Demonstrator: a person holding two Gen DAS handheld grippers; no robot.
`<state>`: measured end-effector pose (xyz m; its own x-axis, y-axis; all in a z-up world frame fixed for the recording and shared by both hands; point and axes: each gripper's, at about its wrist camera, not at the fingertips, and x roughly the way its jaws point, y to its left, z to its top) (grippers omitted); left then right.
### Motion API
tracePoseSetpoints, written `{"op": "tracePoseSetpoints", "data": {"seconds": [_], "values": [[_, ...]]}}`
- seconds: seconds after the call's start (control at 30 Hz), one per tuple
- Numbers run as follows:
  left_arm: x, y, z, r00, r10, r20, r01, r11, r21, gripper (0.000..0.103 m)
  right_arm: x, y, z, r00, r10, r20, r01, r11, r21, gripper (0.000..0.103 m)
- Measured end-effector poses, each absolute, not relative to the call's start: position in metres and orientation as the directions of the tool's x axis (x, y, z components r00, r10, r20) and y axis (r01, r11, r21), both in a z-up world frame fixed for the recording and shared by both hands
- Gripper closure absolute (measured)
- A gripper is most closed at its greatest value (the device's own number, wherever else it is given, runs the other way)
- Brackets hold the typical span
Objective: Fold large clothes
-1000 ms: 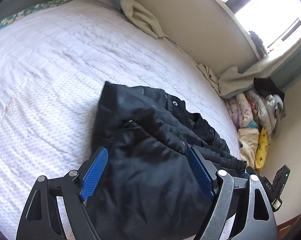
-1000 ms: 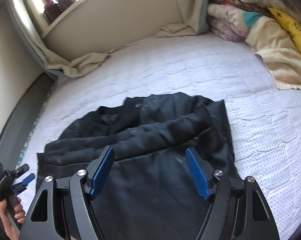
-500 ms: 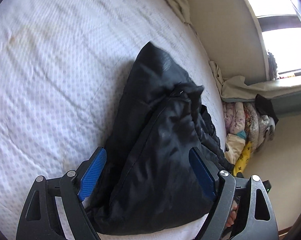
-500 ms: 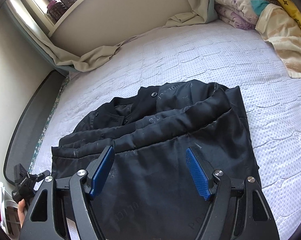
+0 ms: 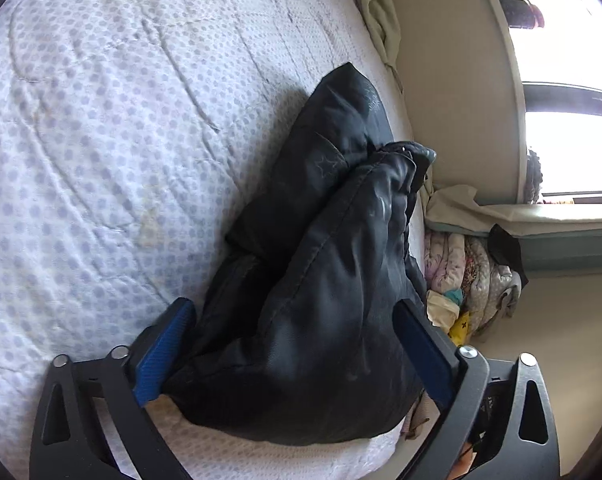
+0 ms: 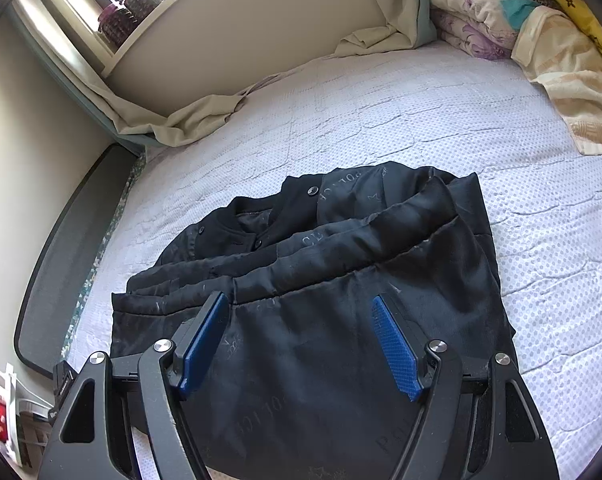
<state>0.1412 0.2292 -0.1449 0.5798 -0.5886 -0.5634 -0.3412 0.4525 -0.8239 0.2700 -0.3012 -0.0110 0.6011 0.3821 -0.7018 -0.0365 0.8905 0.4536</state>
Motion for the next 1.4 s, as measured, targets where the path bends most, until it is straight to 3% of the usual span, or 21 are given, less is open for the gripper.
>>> {"op": "tracePoseSetpoints", "data": {"seconds": [0.33,0.67,1.0,1.03,1.2,1.23,1.3,1.4], "values": [[0.136,0.222,-0.142,0.610,-0.556,-0.565,-0.404,0.395,-0.825,0.003,0.265,-0.309,-0.007,0.601,0.392,-0.696,-0.042,0.885,0.463,0.030],[0.102,0.210,-0.148,0.642,-0.579,-0.502,-0.378,0.331,-0.865,0.004,0.269,-0.304,-0.003,0.602,0.405,-0.688,-0.052,0.880,0.472,0.030],[0.130,0.201,-0.150,0.767,-0.402,-0.501,-0.369,0.362,-0.856,0.005,0.263,-0.297,-0.010,0.586,0.406,-0.701,-0.054,0.883,0.467,0.030],[0.130,0.202,-0.150,0.775,-0.382,-0.503,-0.374,0.365,-0.853,0.007,0.263,-0.296,-0.011,0.582,0.407,-0.704,-0.057,0.884,0.464,0.030],[0.141,0.198,-0.156,0.777,-0.359,-0.517,-0.382,0.382,-0.841,0.053,0.263,-0.280,-0.017,0.552,0.409,-0.726,-0.106,0.899,0.426,0.030],[0.142,0.197,-0.157,0.782,-0.366,-0.505,-0.375,0.371,-0.849,0.056,0.263,-0.276,-0.018,0.549,0.401,-0.733,-0.117,0.906,0.408,0.031],[0.144,0.197,-0.157,0.788,-0.375,-0.488,-0.359,0.364,-0.860,0.068,0.265,-0.267,-0.020,0.553,0.376,-0.743,-0.138,0.921,0.364,0.046],[0.145,0.197,-0.153,0.793,-0.387,-0.471,-0.337,0.364,-0.868,0.074,0.271,-0.251,-0.026,0.550,0.332,-0.766,-0.181,0.943,0.279,0.069]]}}
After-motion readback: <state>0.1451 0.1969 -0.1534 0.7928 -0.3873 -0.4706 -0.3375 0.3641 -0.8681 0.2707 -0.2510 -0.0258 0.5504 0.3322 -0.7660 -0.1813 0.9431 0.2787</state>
